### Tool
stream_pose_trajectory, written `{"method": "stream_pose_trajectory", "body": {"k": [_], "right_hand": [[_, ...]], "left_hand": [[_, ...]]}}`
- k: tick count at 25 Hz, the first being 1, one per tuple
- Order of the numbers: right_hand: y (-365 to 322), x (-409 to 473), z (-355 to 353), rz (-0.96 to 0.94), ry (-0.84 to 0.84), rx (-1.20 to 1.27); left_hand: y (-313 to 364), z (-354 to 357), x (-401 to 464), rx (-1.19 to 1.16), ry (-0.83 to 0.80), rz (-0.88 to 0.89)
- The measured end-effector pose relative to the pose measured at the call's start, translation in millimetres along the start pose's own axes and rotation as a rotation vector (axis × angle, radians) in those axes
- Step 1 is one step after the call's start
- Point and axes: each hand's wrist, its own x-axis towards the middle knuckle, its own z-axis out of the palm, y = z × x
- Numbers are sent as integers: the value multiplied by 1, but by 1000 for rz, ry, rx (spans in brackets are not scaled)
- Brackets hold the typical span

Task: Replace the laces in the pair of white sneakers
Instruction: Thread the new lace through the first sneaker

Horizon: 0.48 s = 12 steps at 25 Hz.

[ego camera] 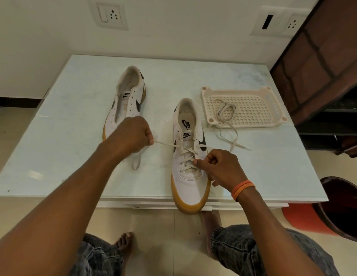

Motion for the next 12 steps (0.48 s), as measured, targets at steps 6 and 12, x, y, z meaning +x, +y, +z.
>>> {"method": "stream_pose_trajectory", "body": {"k": [6,12], "right_hand": [[-3,2,-9,57,-8,132],[21,12,-18,100,-79,-523]], "left_hand": [[-5,24,8,137,-3,39],[18,45,3,28,204,220]]}}
